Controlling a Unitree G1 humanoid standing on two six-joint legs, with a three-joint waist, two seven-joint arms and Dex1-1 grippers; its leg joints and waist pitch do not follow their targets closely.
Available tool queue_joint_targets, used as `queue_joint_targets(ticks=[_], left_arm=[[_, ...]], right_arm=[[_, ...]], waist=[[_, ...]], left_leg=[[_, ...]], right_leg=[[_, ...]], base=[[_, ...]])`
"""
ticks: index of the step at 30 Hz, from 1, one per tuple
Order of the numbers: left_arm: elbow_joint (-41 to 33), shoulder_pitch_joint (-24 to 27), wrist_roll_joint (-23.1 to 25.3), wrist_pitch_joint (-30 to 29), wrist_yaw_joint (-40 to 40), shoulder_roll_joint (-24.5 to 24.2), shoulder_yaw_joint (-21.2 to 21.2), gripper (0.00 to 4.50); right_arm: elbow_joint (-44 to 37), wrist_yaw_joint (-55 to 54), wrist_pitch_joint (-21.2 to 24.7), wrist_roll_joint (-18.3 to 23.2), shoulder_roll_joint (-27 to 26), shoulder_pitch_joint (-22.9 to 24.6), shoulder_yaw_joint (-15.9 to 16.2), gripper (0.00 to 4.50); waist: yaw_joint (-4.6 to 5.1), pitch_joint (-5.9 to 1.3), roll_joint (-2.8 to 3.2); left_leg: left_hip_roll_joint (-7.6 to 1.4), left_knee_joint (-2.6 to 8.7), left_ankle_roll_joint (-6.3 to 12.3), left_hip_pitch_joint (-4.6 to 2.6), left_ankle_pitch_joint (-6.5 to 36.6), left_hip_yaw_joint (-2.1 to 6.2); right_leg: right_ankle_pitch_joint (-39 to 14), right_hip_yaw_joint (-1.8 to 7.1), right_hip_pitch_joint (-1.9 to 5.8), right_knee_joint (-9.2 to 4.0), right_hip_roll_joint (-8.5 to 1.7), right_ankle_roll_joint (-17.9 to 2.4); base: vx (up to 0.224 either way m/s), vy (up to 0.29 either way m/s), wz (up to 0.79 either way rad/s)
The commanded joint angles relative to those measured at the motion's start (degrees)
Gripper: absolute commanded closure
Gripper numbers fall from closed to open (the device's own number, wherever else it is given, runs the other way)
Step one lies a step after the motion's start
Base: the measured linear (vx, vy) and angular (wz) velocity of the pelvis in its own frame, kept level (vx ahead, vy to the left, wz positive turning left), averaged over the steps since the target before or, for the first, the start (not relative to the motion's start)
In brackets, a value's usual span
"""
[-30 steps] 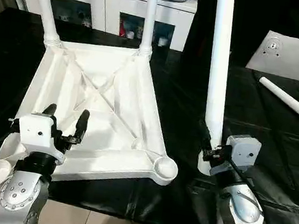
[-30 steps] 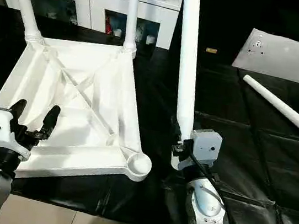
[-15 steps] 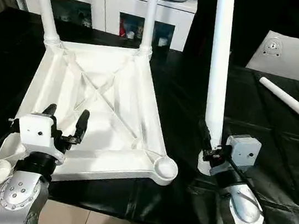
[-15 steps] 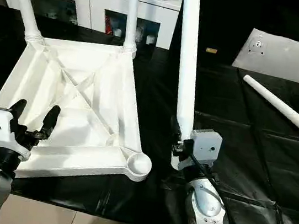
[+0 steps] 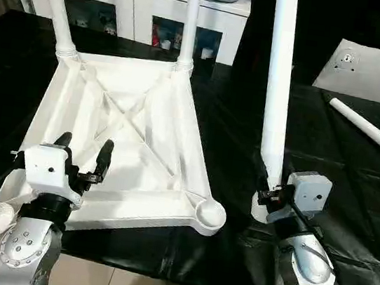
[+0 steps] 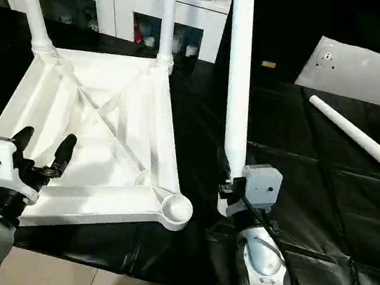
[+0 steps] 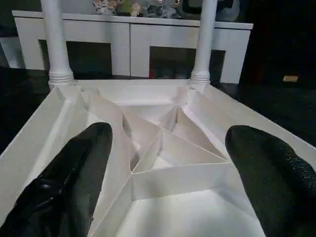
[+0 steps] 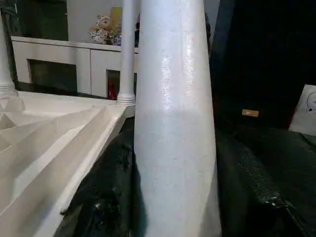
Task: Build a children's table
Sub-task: Pick table leg
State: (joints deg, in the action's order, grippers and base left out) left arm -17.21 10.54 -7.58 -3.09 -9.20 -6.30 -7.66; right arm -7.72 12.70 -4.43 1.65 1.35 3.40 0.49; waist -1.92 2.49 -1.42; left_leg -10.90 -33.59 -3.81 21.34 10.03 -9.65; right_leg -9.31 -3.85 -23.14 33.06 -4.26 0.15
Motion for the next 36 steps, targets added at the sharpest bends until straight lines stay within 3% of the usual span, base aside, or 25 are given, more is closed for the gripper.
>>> queue_joint_targets(ticks=[1,36], left_arm=[[0.3,-0.4,0.0,0.5,0.0,0.0,0.1,0.41],[0.3,-0.4,0.0,0.5,0.0,0.0,0.1,0.41]], right_arm=[[0.0,-0.1,0.4,0.5,0.3,-0.5,0.0,2.65],[0.0,-0.1,0.4,0.5,0.3,-0.5,0.0,2.65]], waist=[[-0.04,-2.25,0.42],[-0.08,-2.26,0.42]], left_leg=[[-1.72,4.94,-0.24,-0.68,28.1,1.14],[-1.72,4.92,-0.18,-0.68,27.8,1.11]], right_leg=[[-28.9,2.15,1.02,-5.33,-2.67,-1.0],[-28.6,2.17,1.05,-5.3,-2.7,-1.1]], base=[[0.0,0.0,0.0],[0.0,0.0,0.0]])
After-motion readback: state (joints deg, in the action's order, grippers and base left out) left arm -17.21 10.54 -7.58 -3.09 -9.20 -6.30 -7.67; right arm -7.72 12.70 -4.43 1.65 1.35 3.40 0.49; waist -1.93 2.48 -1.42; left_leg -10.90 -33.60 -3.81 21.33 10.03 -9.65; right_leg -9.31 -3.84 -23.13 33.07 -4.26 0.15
